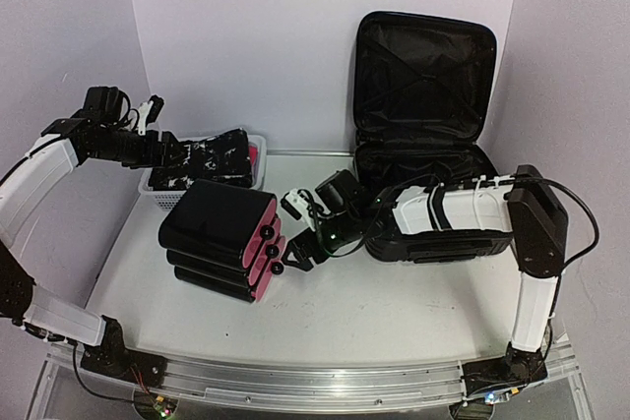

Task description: Open, take out, and arrange the luggage

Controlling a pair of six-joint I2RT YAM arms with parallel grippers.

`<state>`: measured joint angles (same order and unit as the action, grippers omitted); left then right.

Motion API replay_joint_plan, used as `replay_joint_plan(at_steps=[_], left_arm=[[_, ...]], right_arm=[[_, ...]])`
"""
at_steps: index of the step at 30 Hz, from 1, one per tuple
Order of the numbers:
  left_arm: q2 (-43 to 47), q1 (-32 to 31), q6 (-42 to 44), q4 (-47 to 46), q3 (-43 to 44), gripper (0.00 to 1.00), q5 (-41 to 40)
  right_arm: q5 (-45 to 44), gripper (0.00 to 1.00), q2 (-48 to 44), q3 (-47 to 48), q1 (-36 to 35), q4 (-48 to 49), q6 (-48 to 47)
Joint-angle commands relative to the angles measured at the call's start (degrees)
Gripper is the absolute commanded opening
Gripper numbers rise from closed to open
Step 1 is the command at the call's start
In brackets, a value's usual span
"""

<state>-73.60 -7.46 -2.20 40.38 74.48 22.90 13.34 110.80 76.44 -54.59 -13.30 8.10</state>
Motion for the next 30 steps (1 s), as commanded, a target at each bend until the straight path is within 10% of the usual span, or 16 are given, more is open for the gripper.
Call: replay_joint_plan(at_steps=[1,13,30], left_arm=[[0.92,-0.01,-0.54,-2.84,-0.38,0.83,0.68],[0.40,-0.01,-0.44,-2.83,-0.39,0.83,0.38],[0.02,-0.01,-0.35,-2.85,-0.36,0.83,0.20]], right_arm=[[6.77,0.82,0.80,0.21,1.16,12.77,-3.56],[13.10,0.73,7.51,2.14,1.56,23.09,-1.19],[16.14,0.30,7.18,0.17,1.78,23.94,1.87]])
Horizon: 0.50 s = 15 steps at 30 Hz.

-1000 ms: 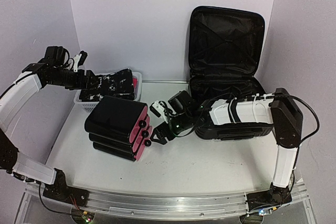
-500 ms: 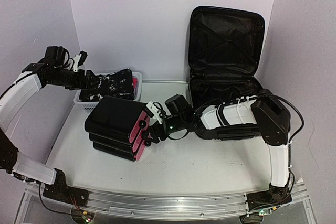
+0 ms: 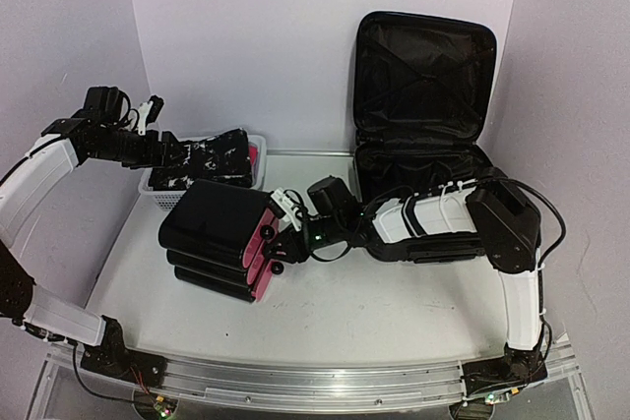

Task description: Open, take out, and arrange the luggage

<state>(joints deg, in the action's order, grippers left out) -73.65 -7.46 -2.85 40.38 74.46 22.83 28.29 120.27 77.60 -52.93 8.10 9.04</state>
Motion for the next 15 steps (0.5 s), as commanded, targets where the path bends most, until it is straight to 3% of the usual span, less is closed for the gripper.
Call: replay_joint_plan(at_steps=[1,15], left_arm=[[0.08,-0.01,0.30,-2.85,-0.36,0.83,0.21],[-0.76,0.02,0.47,-2.84,-0.36,0.83,0.11]], right_arm=[[1.11,0.28,-3.01,-1.84,0.11,2.54,0.98],[-2.49,0.30,-14.41,-14.73,0.19,-1.76,-0.03]])
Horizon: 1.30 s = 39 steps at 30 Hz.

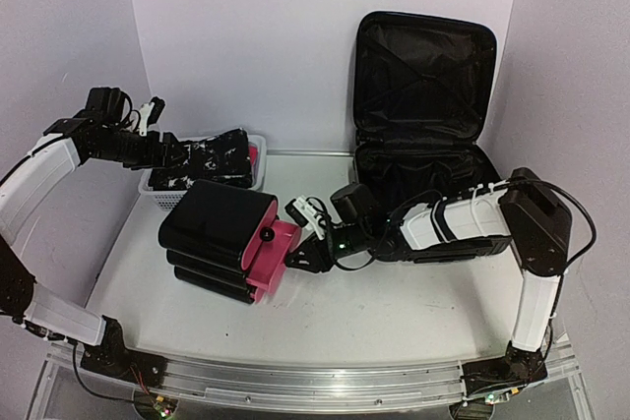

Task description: Open, take out, and arrange the luggage

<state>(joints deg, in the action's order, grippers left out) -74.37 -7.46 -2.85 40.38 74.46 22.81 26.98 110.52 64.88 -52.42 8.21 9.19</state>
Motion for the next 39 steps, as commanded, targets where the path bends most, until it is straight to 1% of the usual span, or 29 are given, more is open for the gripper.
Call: replay_joint_plan(at_steps=[1,5,9,12,15,19,22,25,27,30,34,37,39], left_arm=[[-0.20,0.00,0.48,-2.83,-0.36,0.83,0.13],[-0.51,-0.01,0.48,-2.83,-0.28,0.83,0.01],[-0.58,0.00,0.65,-2.81,-0.36,0.83,-0.65],[-0.78,0.00,0.67,-2.84,-0.36,0.83,-0.64],[-0.70,-0.01,0.98,-2.85,-0.49,0.83,-1.81],[-0.56,0.00,1.89,-2.80,-0.88,0.83,-3.87],[-0.99,-0.01,2.68,-2.99,-1.14,0.83,-5.77],[-1.75,0.03,2.76,-3.63,-1.74,0.82,-7.62],[-2.00,0.07,4.55,-4.19,-2.13,0.82,-8.26],[-1.64,0.05,4.83,-6.28,-3.43,0.83,-8.93],[-1.15,0.05,3.39,-9.10,-4.19,0.84,-9.51],[-1.09,-0.01,-0.89,-11.10,-4.26,0.86,-9.73],[-1.38,-0.01,-3.54,-12.93,-4.84,0.88,-10.72]], right_arm=[[-1.22,0.31,-4.77,-2.19,-0.24,-2.00,-0.10],[-1.70,0.33,-5.27,-2.40,-0.30,-2.49,-0.08],[-3.05,0.41,-6.64,-3.00,-0.30,-2.89,-0.49],[-3.61,0.52,-7.83,-2.51,-0.32,-4.50,-0.18],[-6.36,0.68,-10.50,-2.10,-0.23,-8.92,-0.49],[-14.11,0.82,-16.91,-2.21,-0.30,-18.77,-2.53],[-20.45,0.89,-22.04,-1.30,0.86,-27.73,-4.56],[-24.15,0.93,-25.56,0.28,4.94,-35.38,-4.08],[-26.21,0.97,-27.42,1.07,8.01,-39.91,-3.88],[-28.62,0.98,-28.31,2.18,12.99,-43.75,-2.78],[-30.46,0.98,-25.52,5.13,21.69,-50.54,1.84],[-32.93,0.98,-21.53,7.92,26.01,-55.73,3.79],[-31.44,0.98,-18.61,9.24,28.72,-56.84,5.47]])
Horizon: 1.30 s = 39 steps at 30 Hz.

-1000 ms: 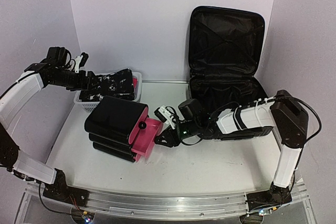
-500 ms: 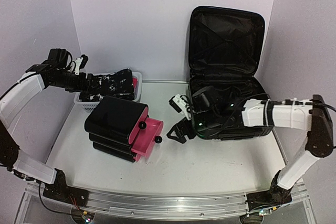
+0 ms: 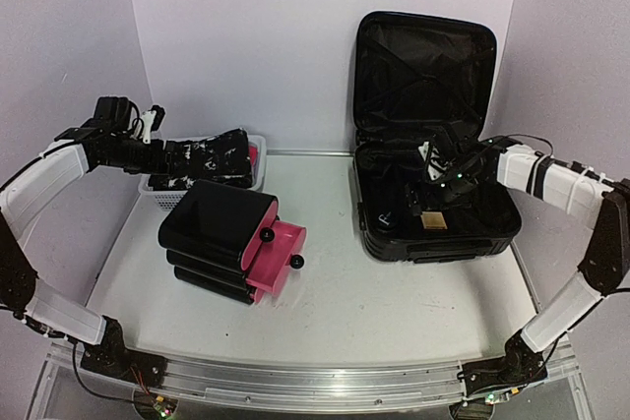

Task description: Open, take out, and arrange the luggage

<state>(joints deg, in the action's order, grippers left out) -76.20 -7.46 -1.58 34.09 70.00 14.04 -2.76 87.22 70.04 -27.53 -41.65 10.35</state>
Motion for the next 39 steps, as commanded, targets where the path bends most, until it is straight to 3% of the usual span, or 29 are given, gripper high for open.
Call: replay_joint_plan(at_steps=[1,6,10,16,23,25,29,39], left_arm=[[0.27,-0.01,-6.16,-7.49,-0.99,0.89,-3.22],[-1.47,0.06,-13.47,-8.97,-4.36,0.99,-10.55],[0.22,0.00,-16.52,-8.11,-8.61,1.00,-12.85],[7.65,0.00,-16.99,1.31,-9.14,0.99,-12.92],[9.74,0.00,-15.90,6.73,-6.12,0.99,-15.29],[9.06,0.02,-15.98,6.86,-5.57,0.99,-15.28],[6.87,0.00,-16.51,6.79,-4.69,0.99,-15.27],[4.95,0.04,-17.27,6.78,-3.93,0.99,-14.54]], right_arm=[[0.28,0.98,6.22,4.63,5.23,-7.04,5.22],[11.43,0.98,17.61,11.93,8.14,-7.55,4.94],[15.93,0.98,24.63,17.27,8.17,-7.79,5.30],[19.59,0.98,30.84,23.92,7.72,-7.09,10.71],[20.24,0.81,37.37,31.85,6.41,-6.97,12.76],[19.04,0.79,38.21,32.85,5.61,-7.00,12.49],[17.47,0.62,39.17,33.88,5.36,-7.05,11.99],[13.06,0.61,32.79,27.71,5.37,-7.83,10.65]])
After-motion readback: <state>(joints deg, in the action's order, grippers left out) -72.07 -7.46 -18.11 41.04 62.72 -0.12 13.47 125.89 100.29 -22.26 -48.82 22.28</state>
